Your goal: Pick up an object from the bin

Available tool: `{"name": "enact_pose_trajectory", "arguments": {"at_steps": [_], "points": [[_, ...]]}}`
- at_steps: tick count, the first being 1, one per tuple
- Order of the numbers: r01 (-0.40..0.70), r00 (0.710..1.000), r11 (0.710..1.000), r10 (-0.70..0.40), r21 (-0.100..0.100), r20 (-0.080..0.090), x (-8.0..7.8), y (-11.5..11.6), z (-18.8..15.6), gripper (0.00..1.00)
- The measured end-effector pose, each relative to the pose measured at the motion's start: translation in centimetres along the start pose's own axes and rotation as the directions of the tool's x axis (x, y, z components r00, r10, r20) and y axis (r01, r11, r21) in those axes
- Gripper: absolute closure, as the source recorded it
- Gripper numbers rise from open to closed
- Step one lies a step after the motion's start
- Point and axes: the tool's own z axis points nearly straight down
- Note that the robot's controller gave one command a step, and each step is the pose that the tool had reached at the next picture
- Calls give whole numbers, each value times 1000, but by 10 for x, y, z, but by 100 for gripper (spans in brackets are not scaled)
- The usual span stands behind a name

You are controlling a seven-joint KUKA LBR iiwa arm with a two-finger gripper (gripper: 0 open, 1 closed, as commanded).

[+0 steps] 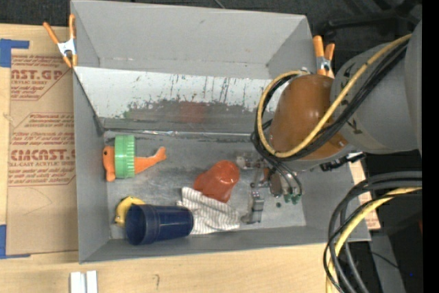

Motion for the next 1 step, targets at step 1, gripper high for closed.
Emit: {"name": "enact_pose_trajectory", "arguments": {"at_steps": [1], "points": [[0,1000,1000,0,0,0,0,0,0,0]]}}
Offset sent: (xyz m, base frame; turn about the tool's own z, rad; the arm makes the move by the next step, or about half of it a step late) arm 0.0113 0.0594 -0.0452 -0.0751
